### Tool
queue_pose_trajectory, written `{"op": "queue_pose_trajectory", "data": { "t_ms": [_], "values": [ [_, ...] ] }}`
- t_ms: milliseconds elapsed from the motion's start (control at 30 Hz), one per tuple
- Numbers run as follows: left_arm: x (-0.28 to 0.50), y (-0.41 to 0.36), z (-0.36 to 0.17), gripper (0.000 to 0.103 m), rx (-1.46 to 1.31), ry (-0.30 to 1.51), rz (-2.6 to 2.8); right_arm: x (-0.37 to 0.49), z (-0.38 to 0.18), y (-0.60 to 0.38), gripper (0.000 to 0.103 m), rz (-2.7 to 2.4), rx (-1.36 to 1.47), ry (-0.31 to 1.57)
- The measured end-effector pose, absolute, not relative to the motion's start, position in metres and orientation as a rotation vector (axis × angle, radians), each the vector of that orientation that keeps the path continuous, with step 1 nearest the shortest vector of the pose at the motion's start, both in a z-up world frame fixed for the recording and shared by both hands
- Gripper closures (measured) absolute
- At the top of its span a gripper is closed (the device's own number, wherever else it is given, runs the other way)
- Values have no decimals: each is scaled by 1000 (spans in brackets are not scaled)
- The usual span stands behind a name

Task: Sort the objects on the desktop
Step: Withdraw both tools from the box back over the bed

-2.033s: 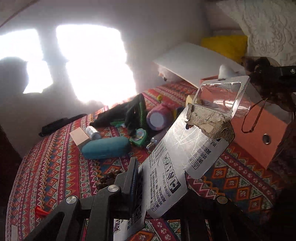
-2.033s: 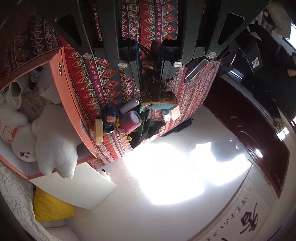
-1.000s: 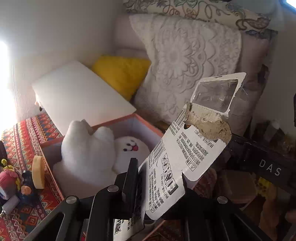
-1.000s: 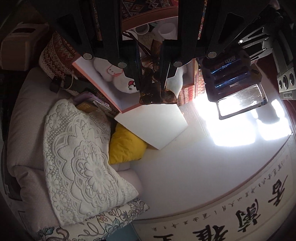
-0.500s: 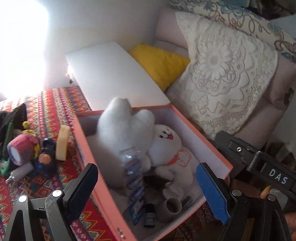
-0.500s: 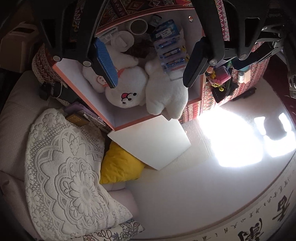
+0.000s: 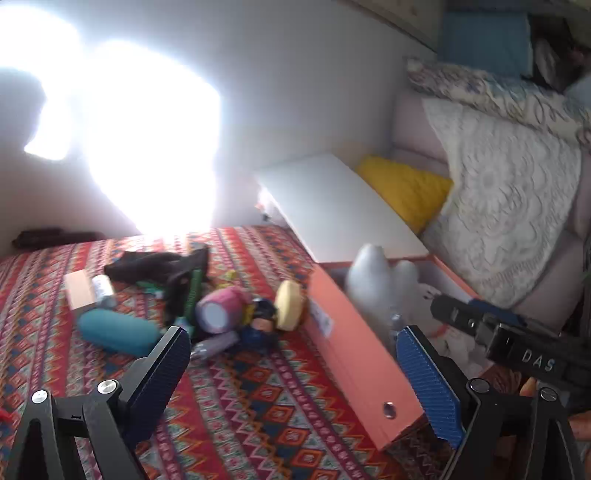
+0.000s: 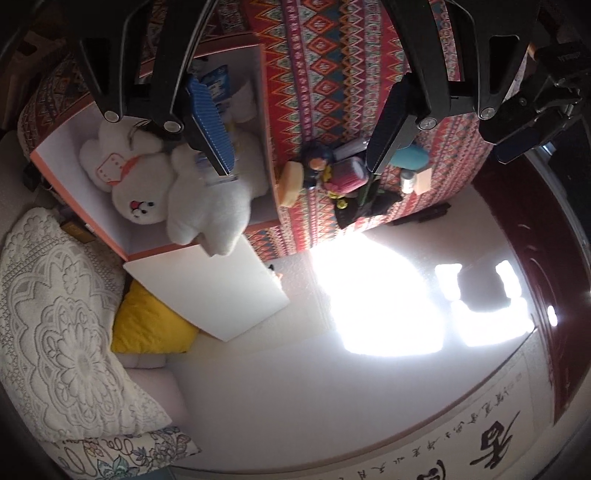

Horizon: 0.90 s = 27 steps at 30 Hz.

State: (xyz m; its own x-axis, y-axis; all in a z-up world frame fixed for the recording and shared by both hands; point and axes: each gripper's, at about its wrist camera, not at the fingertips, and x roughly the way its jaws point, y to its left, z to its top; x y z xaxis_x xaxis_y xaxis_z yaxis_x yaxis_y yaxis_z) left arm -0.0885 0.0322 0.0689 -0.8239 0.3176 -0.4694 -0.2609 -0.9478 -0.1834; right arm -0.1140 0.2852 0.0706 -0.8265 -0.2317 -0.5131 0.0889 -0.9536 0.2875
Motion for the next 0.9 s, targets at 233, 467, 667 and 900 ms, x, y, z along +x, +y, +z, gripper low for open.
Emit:
{"op": "queue_pose_trajectory", "data": {
  "t_ms": [233,467,667,900],
  "values": [
    [-77,-59,38,8,-771,-295,2840,-125,45,216,26,-2752,938,-325],
    [-85,-119,-8,2,-860,-324,2949,-135,20,147,25,-2676,1029,-273],
    [-124,-137,-56,1,-977,-384,2904,-168,-26,114,25,-2627,1189,-273],
    [-181,-130,-92,1,-1064,-315,2862,-234,-78,104,25,-2621,1325,-317]
  ]
}}
